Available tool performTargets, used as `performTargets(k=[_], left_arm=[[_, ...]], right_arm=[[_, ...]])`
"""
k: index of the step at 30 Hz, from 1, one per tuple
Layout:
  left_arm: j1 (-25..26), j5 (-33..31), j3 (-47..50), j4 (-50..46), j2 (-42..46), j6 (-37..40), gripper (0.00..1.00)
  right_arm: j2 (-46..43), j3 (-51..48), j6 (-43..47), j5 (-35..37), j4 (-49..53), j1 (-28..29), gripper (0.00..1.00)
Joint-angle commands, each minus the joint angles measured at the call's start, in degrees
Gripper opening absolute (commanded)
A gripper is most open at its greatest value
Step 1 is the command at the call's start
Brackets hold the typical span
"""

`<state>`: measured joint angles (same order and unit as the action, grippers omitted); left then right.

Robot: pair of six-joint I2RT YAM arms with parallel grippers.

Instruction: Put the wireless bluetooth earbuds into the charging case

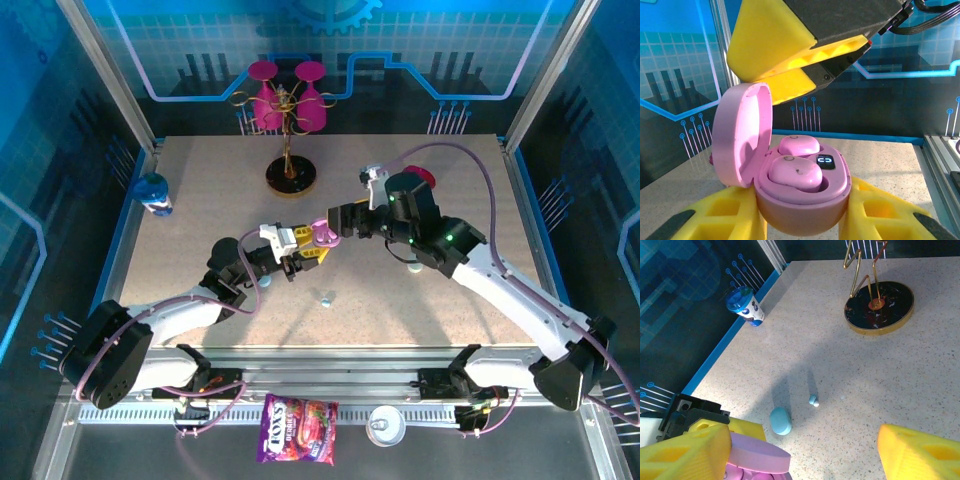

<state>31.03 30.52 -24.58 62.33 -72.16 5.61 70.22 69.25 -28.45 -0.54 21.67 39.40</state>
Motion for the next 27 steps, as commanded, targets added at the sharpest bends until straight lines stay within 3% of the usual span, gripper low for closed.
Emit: performTargets(k=[1,12,18,23,27], left_arm=[[0.3,1.0,0.0,2.8,-0.1,1.2,0.30],[0.2,-3.1,-1.0,2.1,0.2,-2.0,0.30],[0.2,-3.0,-1.3,2.1,-0.2,-2.4,0.30],[0.3,-2.4,-1.1,4.3,-0.3,-3.3,0.30],[0.3,-1.8,-1.6,7.2,-0.6,-5.4,0.29]], right_arm=[[0.1,1.1,-0.2,-1.4,2.6,-0.6,0.77],[-4.6,-4.8,-0.2,-5.0,3.3,-0.6,0.76],[-8.6,-8.1,-3.1,-8.6,-2.5,-1.1,0.75],[-9.5,-12.2,-14.8,-17.0,-9.7,-5.3,0.75],[-8.3,-19.4,-28.5,-26.7,-23.9,-9.0,0.73]])
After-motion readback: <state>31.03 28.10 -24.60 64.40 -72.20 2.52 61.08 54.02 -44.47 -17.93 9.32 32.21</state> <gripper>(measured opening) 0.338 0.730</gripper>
